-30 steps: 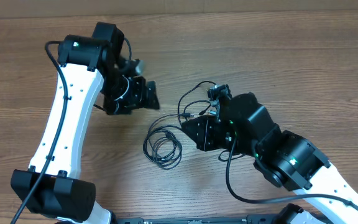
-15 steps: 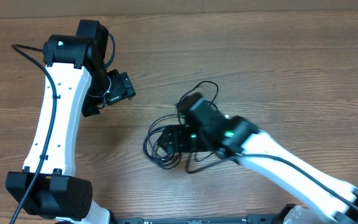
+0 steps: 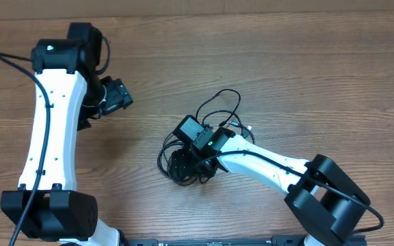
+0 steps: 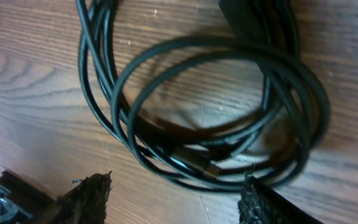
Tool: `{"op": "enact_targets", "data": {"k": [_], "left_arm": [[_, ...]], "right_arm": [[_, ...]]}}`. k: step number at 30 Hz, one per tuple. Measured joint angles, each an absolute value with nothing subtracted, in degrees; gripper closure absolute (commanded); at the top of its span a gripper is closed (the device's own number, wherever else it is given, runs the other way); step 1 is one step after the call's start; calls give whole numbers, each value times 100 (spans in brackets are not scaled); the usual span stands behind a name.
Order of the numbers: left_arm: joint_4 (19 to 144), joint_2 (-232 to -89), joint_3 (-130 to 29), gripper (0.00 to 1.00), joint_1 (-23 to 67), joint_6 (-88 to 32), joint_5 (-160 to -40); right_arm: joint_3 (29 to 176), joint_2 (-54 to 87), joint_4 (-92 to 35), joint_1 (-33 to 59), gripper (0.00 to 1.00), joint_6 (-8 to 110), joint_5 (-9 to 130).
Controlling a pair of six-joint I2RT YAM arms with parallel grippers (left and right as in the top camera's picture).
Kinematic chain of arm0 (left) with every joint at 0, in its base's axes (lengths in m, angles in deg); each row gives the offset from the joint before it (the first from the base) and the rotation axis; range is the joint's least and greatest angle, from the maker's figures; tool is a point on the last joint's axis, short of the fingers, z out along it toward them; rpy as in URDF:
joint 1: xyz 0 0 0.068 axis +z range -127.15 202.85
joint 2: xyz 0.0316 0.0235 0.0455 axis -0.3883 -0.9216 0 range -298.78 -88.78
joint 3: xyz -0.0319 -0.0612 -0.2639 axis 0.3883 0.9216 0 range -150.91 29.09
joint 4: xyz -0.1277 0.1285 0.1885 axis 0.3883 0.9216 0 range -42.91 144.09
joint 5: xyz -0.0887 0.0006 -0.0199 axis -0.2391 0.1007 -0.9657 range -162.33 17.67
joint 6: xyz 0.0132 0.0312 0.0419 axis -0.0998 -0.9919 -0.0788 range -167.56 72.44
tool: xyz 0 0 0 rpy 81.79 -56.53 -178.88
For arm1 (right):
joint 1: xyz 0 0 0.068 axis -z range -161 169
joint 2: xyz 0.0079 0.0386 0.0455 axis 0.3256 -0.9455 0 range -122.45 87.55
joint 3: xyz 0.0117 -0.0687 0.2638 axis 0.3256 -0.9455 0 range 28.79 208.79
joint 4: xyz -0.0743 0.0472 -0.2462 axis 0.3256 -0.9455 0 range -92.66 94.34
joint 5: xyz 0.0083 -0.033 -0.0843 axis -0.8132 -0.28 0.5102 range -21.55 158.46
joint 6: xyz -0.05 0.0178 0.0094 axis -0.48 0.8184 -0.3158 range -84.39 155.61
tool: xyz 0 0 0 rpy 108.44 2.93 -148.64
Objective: Untangle cables
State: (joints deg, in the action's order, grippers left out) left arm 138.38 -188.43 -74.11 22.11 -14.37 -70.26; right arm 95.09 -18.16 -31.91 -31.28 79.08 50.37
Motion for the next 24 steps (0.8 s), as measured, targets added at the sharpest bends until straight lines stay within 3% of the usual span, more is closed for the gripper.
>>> {"op": "enact_targets", "data": {"k": [5,17,24], "left_arm": [[13842,-18843,-7411,7,2209,-1420,-7011],[13875,-18843,-7411,7,2209,-1420,-6967],[13835,-18843,-7411,7,2209,-1420,-6943]], "right_arm": [[9512,-1816,-2767,-3132,43,7897,5039],[9509,-1884,-2474,-3139,45,7914,5397],[9481,-2022,-2352,-3200,54,7971,5371]]}}
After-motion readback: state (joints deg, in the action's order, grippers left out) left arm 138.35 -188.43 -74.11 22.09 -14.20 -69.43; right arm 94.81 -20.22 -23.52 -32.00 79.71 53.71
